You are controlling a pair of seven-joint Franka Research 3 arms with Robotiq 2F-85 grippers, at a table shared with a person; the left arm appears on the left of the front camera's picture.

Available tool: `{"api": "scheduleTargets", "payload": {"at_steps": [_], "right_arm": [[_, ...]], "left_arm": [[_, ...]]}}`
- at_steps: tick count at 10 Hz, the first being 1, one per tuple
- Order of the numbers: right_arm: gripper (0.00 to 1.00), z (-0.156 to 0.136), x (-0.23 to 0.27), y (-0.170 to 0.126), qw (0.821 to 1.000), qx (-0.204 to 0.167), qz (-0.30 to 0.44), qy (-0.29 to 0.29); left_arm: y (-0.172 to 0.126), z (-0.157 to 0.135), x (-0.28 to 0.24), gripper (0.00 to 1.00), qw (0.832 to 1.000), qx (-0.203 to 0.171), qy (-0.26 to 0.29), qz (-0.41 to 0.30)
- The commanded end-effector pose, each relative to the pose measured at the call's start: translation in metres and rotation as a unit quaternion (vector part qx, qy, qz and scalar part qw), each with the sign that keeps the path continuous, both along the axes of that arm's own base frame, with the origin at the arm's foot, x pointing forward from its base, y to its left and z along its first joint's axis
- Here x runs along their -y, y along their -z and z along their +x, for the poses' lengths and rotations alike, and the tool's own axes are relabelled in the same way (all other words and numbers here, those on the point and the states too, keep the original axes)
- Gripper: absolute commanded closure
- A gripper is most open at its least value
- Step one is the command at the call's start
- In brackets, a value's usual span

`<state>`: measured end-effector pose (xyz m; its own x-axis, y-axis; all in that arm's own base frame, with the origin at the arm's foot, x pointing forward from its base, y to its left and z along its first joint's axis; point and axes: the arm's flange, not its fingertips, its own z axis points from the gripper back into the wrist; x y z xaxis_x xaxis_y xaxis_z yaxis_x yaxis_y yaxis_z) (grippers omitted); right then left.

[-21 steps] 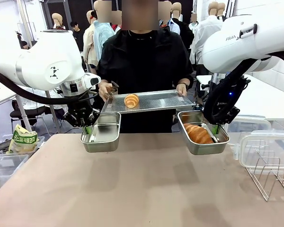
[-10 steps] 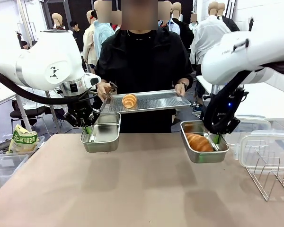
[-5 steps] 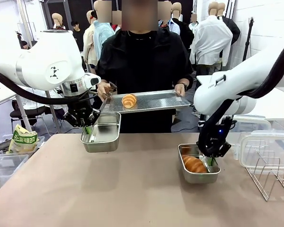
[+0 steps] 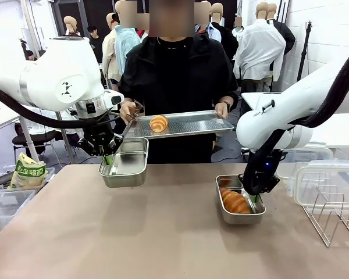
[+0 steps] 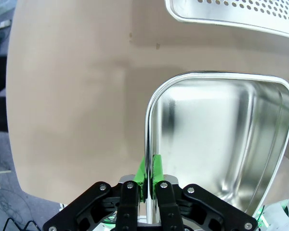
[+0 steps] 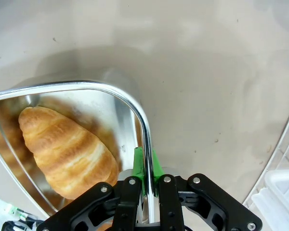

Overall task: Place the bread in airtight containers.
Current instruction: Once an object is inside an Airtight Container , place the container in the center of the table.

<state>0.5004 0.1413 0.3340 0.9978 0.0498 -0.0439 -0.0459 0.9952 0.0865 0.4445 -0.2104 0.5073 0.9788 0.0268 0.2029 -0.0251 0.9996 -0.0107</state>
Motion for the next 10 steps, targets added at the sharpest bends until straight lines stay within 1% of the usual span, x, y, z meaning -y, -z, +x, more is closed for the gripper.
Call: {"api": "scheduleTargets", "payload": {"at_steps": [1, 3, 4, 5, 7, 9, 10], "right_arm": [[1.0, -0.003, -0.001, 0.008, 1.0, -0.002, -0.011, 0.007], [1.0, 0.0, 0.0, 0.012, 1.0, -0.015, -0.01, -0.003], [0.98, 0.0, 0.001, 0.01, 1.0, -0.023, -0.01, -0.003], [0.82, 0.0, 0.001, 0.011, 1.0, -0.024, -0.01, -0.005], [0.46, -0.001, 0.001, 0.01, 1.0, -0.024, -0.012, -0.007], [0.09, -0.005, 0.003, 0.001, 1.0, -0.018, -0.013, -0.008], [0.0, -0.008, 0.004, -0.007, 1.0, -0.017, -0.009, -0.011]], "left_arm": [[-0.004, 0.0, -0.002, 1.0, 1.0, 0.001, 0.002, 0.0], [-0.004, 0.0, -0.002, 1.0, 1.0, 0.001, 0.002, 0.0], [-0.004, 0.0, -0.002, 1.0, 1.0, 0.001, 0.002, 0.0], [-0.004, 0.0, -0.002, 1.0, 1.0, 0.001, 0.002, 0.0], [-0.004, 0.0, -0.002, 1.0, 1.0, 0.001, 0.002, 0.0], [-0.004, 0.0, -0.002, 1.0, 1.0, 0.001, 0.002, 0.0], [-0.004, 0.0, -0.002, 1.0, 1.0, 0.001, 0.002, 0.0]]}}
